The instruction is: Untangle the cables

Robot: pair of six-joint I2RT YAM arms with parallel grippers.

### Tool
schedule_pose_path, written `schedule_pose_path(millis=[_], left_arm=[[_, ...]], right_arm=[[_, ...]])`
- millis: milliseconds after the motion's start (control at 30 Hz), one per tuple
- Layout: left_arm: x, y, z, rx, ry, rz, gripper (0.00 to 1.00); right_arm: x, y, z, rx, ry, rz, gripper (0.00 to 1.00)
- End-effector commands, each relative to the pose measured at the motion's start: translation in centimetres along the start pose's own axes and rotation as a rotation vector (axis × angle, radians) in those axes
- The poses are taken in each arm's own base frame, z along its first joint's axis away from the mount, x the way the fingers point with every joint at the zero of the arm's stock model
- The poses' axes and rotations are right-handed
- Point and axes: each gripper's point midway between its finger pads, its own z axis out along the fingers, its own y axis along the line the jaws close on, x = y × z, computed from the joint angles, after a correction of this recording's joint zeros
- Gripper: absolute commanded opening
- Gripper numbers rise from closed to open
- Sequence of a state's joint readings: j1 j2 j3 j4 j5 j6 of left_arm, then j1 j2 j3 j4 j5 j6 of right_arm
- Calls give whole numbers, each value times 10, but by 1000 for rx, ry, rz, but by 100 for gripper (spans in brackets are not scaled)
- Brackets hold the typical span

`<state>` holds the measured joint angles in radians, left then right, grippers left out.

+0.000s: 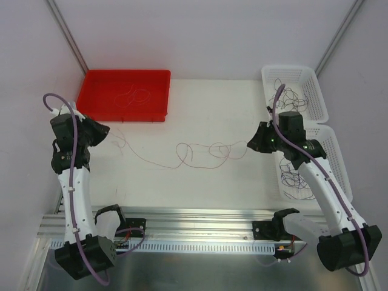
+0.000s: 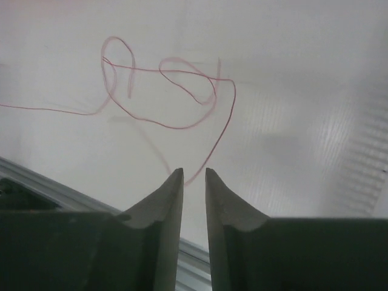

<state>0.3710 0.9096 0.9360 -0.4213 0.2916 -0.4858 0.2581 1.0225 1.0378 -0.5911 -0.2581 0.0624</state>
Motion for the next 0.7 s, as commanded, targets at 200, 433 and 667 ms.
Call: schedule_pose_path(millis=[200, 433, 667], left_arm=[[22, -142, -59, 543, 115, 217, 0], [38, -149, -51, 562, 167, 270, 0], [77, -92, -10, 374, 235, 296, 0]], right_arm=[[30, 22, 22, -40, 97, -125, 63], [34, 66, 32, -166, 105, -264, 70], [53, 78, 58, -178, 190, -286, 70]])
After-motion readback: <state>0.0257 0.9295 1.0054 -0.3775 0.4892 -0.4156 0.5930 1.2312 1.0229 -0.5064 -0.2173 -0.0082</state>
